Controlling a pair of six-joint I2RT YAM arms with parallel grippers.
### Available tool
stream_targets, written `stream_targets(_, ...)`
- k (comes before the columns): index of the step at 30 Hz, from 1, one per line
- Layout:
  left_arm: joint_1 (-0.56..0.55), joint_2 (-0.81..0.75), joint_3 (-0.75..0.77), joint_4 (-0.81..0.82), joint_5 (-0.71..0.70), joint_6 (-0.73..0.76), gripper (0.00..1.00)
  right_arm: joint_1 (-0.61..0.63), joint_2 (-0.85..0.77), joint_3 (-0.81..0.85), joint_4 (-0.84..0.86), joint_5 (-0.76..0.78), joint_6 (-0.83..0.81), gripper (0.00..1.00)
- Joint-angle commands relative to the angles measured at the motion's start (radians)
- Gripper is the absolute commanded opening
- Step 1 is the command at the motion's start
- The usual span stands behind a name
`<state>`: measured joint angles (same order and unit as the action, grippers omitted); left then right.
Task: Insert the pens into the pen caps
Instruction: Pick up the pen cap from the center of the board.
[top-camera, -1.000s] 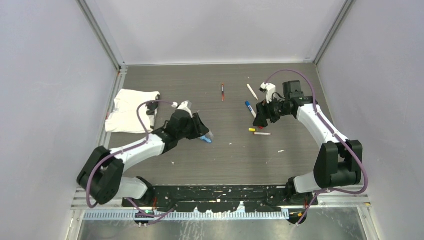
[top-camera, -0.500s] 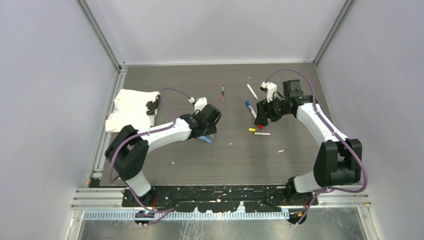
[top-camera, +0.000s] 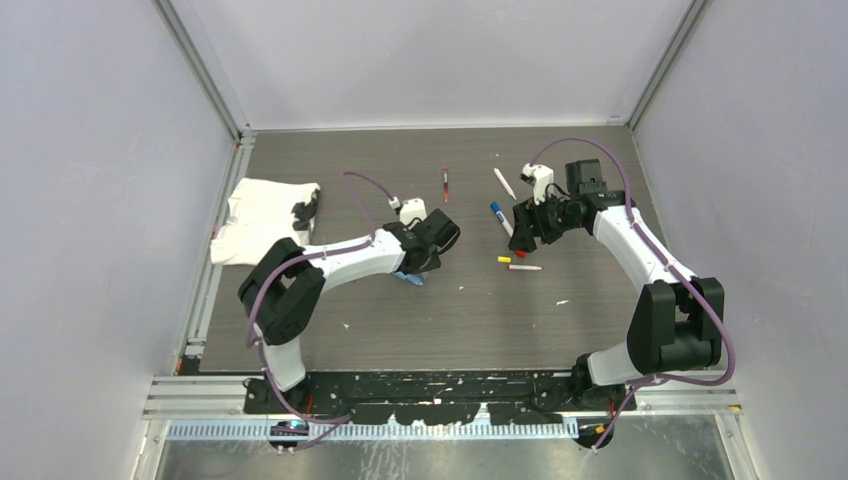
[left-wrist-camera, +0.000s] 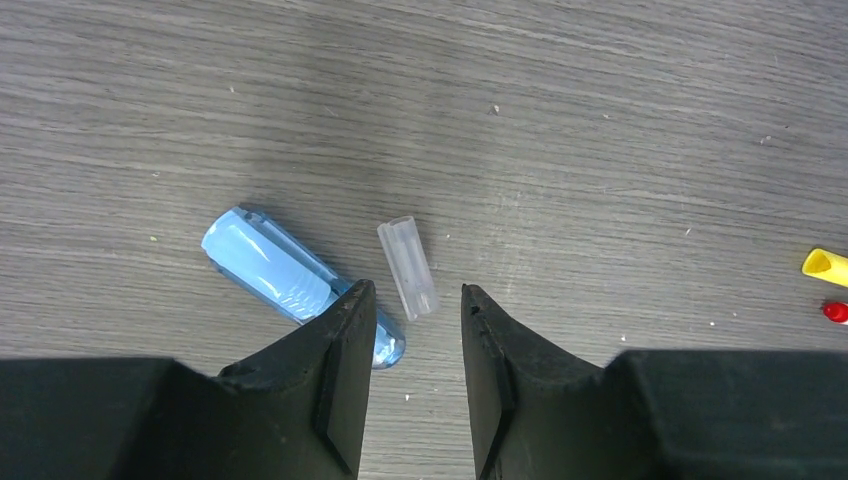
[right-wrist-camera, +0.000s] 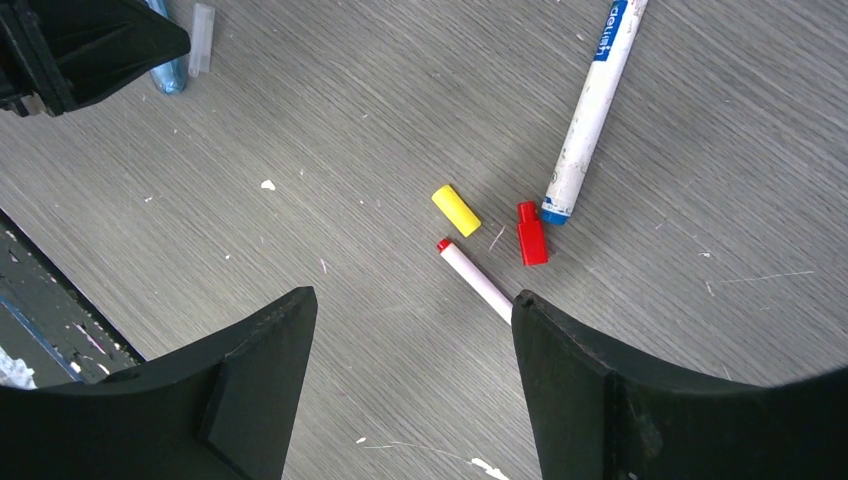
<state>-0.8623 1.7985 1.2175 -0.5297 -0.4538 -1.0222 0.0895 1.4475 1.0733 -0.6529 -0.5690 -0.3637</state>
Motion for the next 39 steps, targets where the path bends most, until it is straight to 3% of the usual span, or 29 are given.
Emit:
stream_targets(1, -0.005, 0.027, 0.048, -0.047, -0.051, -0.037, 0.38, -0.001, -0.013, 0.043, 0.006, -0.023, 0.0, 0.78)
stream_targets(8, -0.004, 0.08, 0.076, -0.045, -0.071, -0.043, 0.37, -0.001, -0.016, 0.043, 0.003, -0.04, -0.001, 0.78)
stream_targets(9, -0.005, 0.09, 0.086, -0.052, -0.075, -0.043, 0.37, -0.002, -0.016, 0.043, 0.001, -0.042, -0.001, 0.81)
stream_targets(10, -0.004, 0.102, 0.095, -0.059, -0.079, -0.042, 0.37, -0.002, -0.016, 0.043, 0.001, -0.044, -0.001, 0.96)
stream_targets(11, -0.004, 0.113, 0.106, -0.065, -0.082, -0.042, 0.37, -0.002, -0.016, 0.045, 0.0, -0.046, -0.003, 0.99)
stream_targets(21, -0.004, 0.224, 0.207, -0.166, -0.077, -0.03, 0.29, -0.002, -0.022, 0.047, -0.005, -0.052, -0.005, 1.0)
stream_targets(29, -0.004, 0.218, 0.183, -0.126, -0.048, 0.005, 0.15, -0.002, -0.027, 0.047, -0.003, -0.058, -0.003, 1.0)
stream_targets(39, -0.004, 0.206, 0.178, -0.151, -0.036, 0.031, 0.24, -0.002, -0.038, 0.045, -0.004, -0.071, 0.0, 1.0)
